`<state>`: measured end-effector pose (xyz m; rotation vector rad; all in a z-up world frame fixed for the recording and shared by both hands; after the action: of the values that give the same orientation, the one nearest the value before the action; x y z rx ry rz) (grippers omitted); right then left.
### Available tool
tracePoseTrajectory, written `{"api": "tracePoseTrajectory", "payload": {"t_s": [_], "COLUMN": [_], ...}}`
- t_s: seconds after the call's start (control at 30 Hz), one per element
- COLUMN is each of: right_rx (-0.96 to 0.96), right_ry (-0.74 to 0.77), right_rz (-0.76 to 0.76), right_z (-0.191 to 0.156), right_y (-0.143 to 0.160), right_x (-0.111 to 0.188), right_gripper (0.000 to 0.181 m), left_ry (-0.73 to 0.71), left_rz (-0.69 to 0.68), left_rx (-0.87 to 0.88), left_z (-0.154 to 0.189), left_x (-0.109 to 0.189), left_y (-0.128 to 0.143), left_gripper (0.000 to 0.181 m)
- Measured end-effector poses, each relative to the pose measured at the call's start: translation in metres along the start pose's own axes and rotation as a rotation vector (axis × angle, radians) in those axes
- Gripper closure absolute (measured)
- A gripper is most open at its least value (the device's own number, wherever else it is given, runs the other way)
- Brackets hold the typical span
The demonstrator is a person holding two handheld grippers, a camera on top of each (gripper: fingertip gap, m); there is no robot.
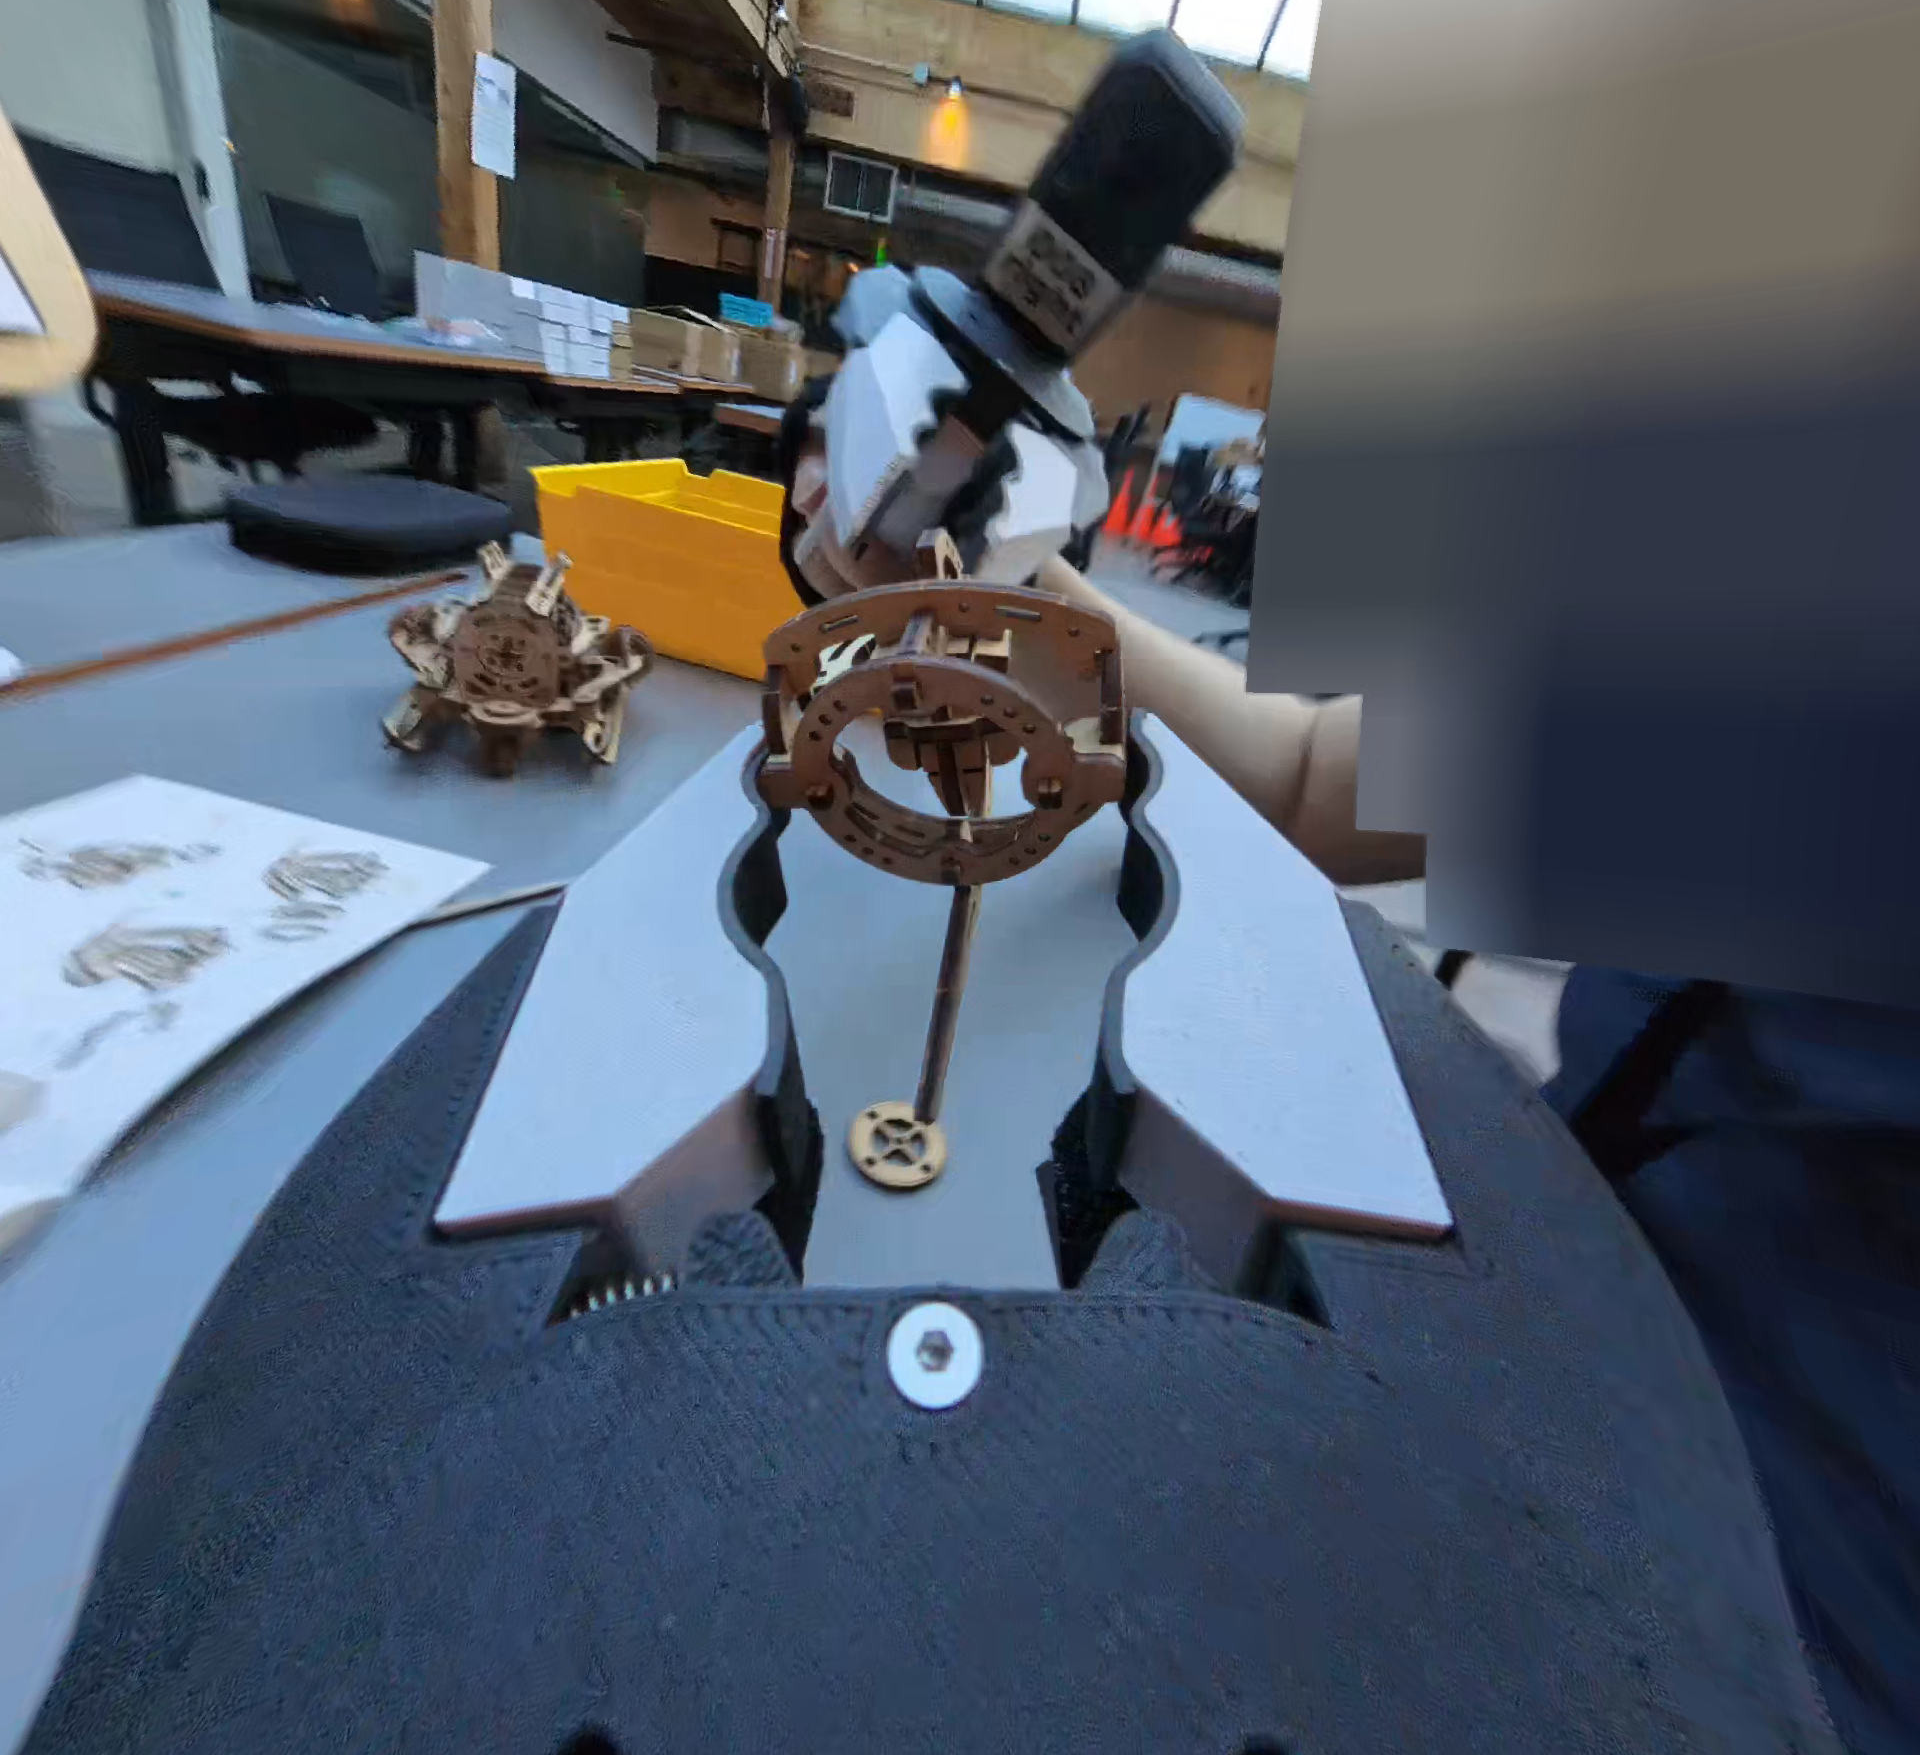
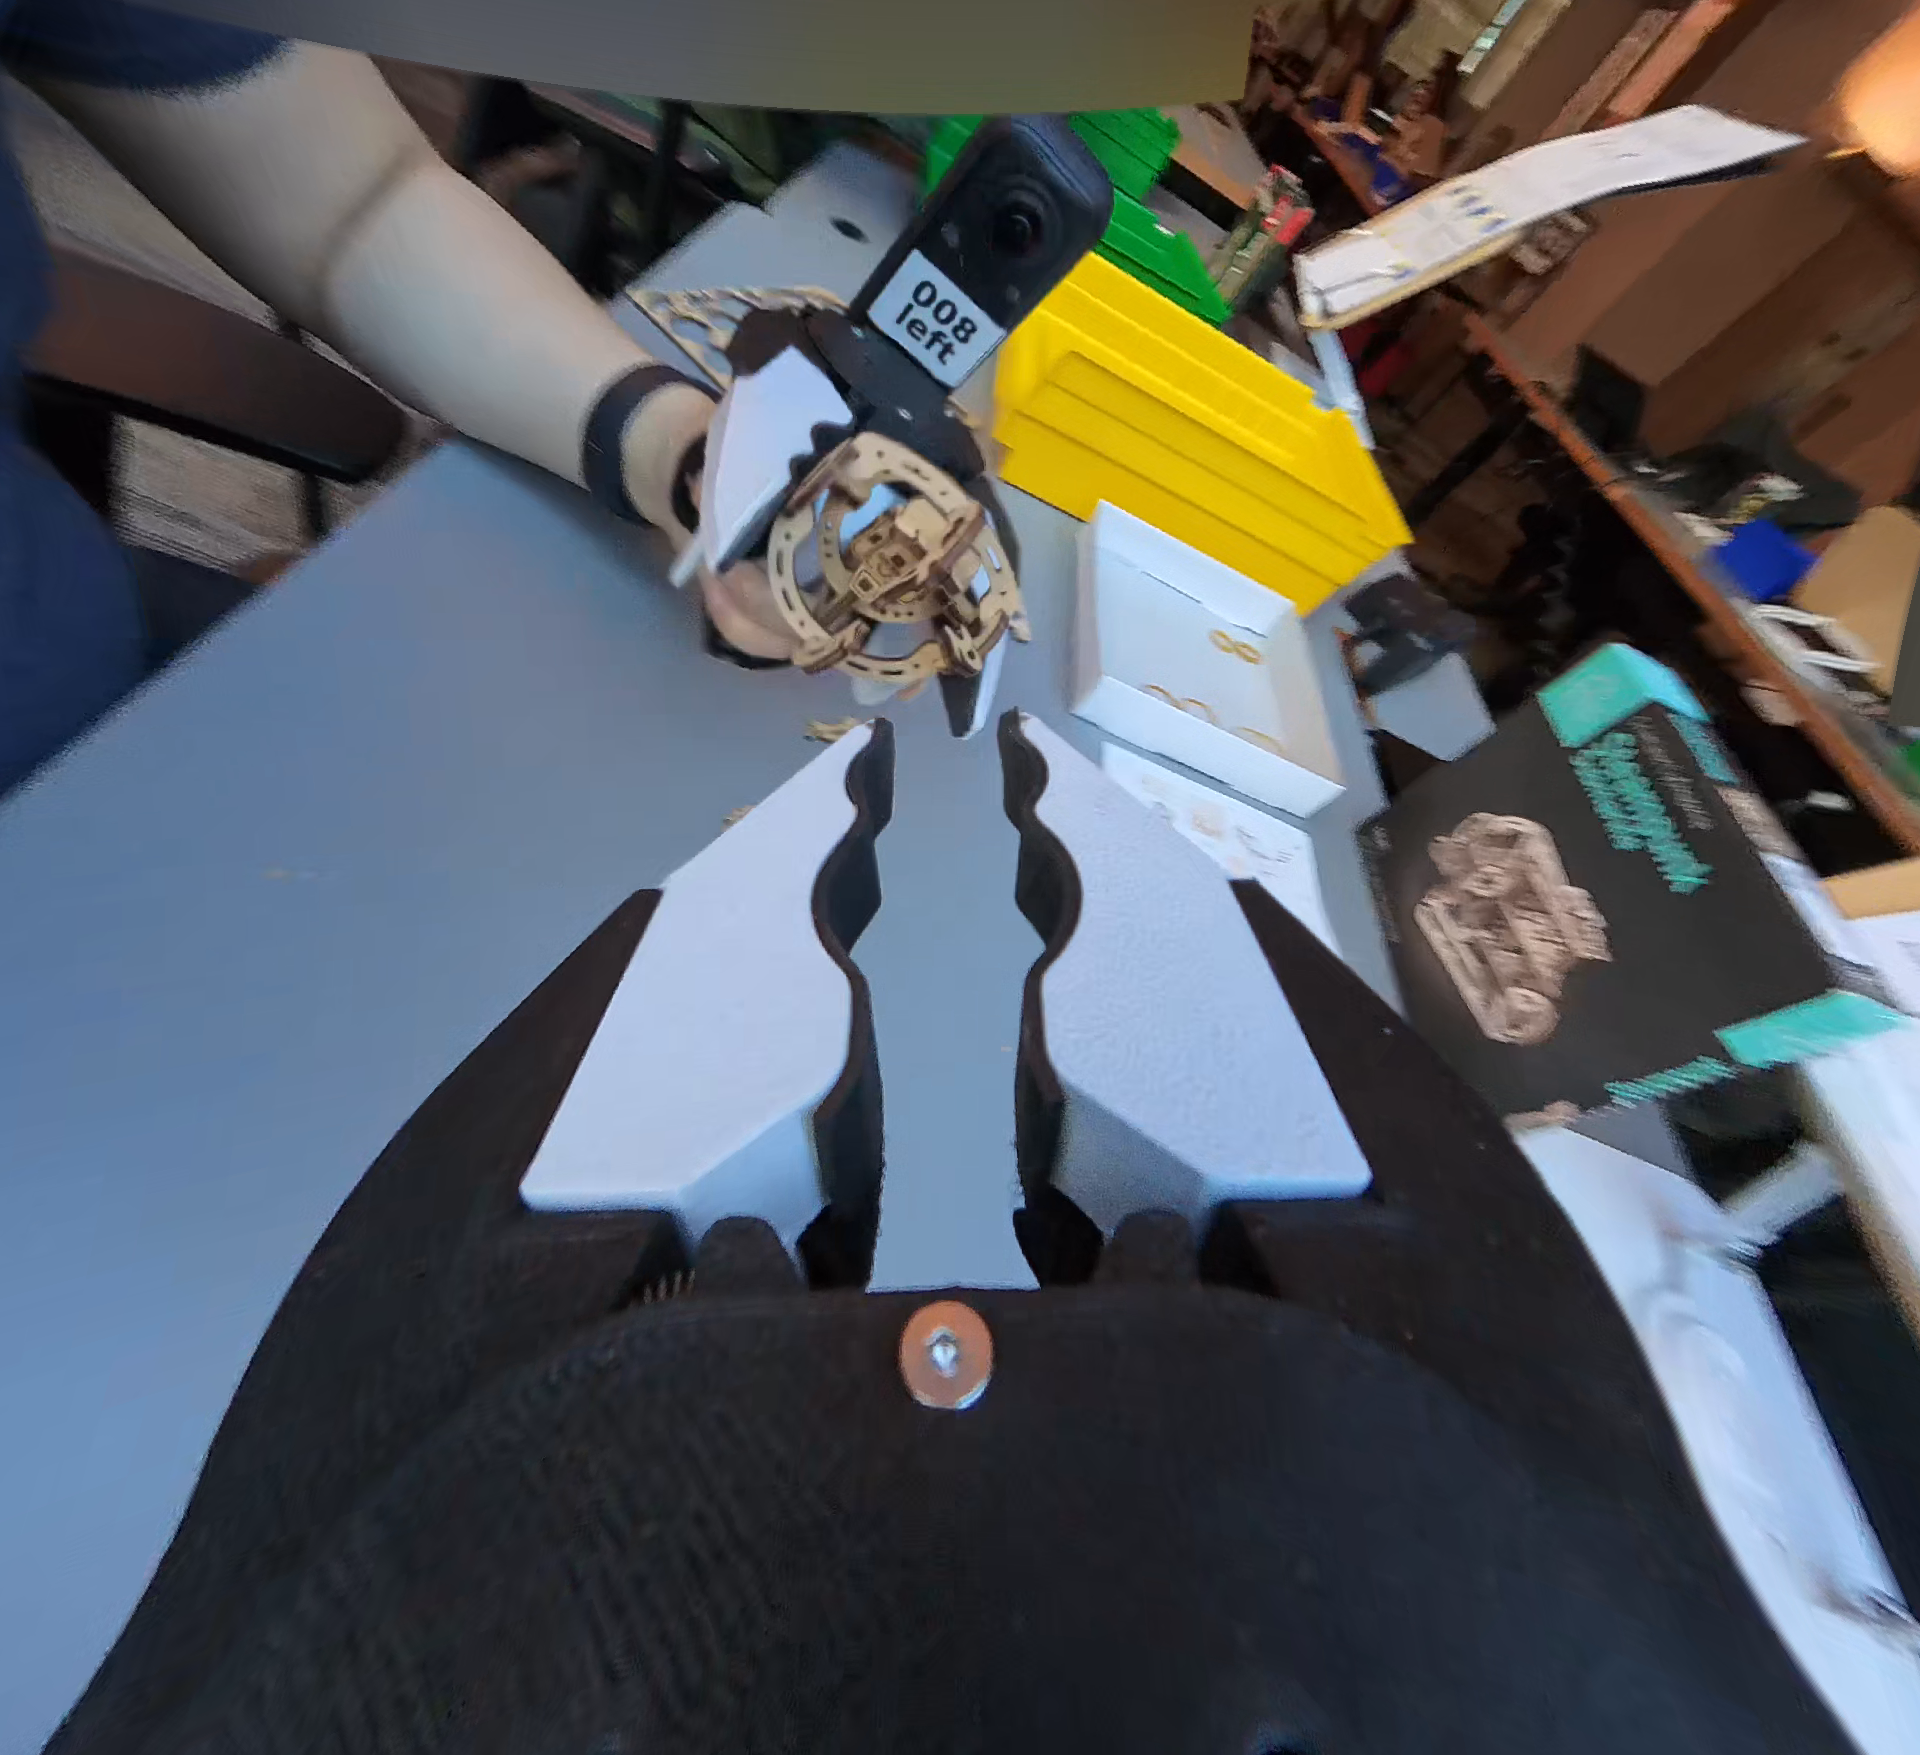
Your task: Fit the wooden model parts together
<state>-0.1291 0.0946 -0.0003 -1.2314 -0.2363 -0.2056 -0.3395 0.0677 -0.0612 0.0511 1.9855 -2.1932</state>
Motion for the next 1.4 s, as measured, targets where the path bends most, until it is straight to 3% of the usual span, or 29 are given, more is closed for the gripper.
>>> {"api": "tracePoseTrajectory", "payload": {"t_s": [0.13, 0.23, 0.57, 0.63, 0.8, 1.17, 1.27, 1.4], "right_rx": [0.064, 0.018, -0.111, -0.186, -0.344, -0.462, -0.519, -0.595], "right_ry": [0.109, 0.085, 0.032, -0.015, -0.049, -0.095, -0.097, -0.111], "right_rz": [-0.058, -0.068, -0.135, -0.128, -0.087, -0.081, -0.083, -0.136], "right_z": [-0.001, 0.001, 0.004, 0.005, 0.011, 0.011, 0.010, 0.011], "right_y": [0.001, 0.011, 0.039, 0.046, 0.067, 0.090, 0.098, 0.110], "right_x": [-0.013, -0.024, -0.046, -0.049, -0.055, -0.062, -0.062, -0.066], "right_gripper": [0.161, 0.161, 0.170, 0.180, 0.179, 0.181, 0.181, 0.181], "left_ry": [0.175, 0.196, 0.182, 0.188, 0.151, 0.087, 0.006, -0.176], "left_rz": [0.102, 0.096, -0.012, -0.006, -0.040, -0.166, -0.255, -0.395], "left_rx": [0.473, 0.641, 0.899, 0.942, 1.028, 1.041, 0.933, 0.664], "left_z": [-0.022, -0.031, -0.042, -0.043, -0.048, -0.055, -0.060, -0.066], "left_x": [0.005, 0.004, 0.002, 0.003, 0.005, 0.008, 0.017, 0.032], "left_y": [0.006, 0.017, 0.042, 0.045, 0.056, 0.066, 0.061, 0.047], "left_gripper": [0.118, 0.118, 0.118, 0.118, 0.118, 0.117, 0.113, 0.111]}}
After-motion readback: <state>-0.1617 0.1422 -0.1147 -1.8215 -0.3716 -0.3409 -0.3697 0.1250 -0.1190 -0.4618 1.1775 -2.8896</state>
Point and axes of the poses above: each gripper's, where its closed fingertips meet, x back along the fingers, y out of its underside, z = x × y across the jaws, the point moved 10 cm from there along x, back along the fingers, and after that the axes turned 9 degrees about -x, right-handed, at the moved point
